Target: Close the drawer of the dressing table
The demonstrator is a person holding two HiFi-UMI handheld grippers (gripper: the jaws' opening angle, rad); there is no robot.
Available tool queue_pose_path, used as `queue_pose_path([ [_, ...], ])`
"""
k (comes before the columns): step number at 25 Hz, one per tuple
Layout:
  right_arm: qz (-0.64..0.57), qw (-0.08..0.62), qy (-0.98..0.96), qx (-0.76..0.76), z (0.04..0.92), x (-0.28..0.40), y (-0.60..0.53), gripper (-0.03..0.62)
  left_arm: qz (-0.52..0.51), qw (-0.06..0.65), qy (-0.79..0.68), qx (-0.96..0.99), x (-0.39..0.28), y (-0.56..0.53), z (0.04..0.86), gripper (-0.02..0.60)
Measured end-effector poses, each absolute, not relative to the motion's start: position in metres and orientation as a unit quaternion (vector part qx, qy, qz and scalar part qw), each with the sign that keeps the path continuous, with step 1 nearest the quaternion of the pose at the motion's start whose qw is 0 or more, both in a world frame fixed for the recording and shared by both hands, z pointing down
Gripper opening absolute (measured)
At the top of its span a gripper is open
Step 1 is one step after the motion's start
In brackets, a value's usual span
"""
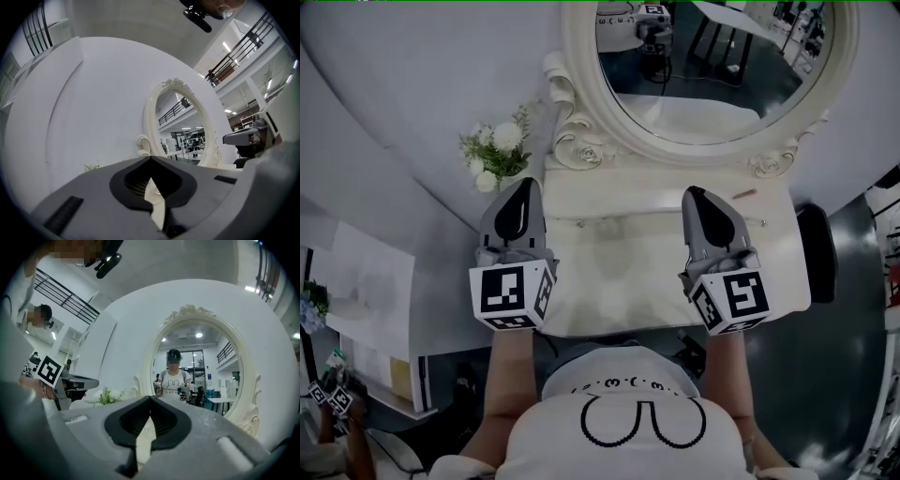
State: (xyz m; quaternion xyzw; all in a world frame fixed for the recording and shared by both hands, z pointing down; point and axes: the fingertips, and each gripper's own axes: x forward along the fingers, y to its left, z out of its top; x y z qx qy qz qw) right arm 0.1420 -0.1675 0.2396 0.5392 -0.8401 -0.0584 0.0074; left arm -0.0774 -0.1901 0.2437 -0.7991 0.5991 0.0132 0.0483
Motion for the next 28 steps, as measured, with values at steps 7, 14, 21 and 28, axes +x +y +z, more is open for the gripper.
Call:
queue_pose_path([
  [7,-0.077,0.011,-0.840,0.537,0.230,0.136,-0.167,0.002,0.022,0.052,0.591,-0.804,-0.076,-0.193,0.238,-0.003],
  [14,-0.075,0.015,-0.835,0.546,0.232,0.137,-0.169,0.002,0.018,0.056,0.588,-0.807,-0.075,-0.195,0.239,-0.003],
  [21,-0.072,0.021,-0.832,0.550,0.235,0.137,-0.169,0.002,0.016,0.057,0.581,-0.812,-0.074,-0.196,0.240,-0.003],
  [28,-0.070,0.026,-0.826,0.559,0.240,0.137,-0.172,0.001,0.021,0.052,0.577,-0.815,-0.077,-0.198,0.239,-0.003],
])
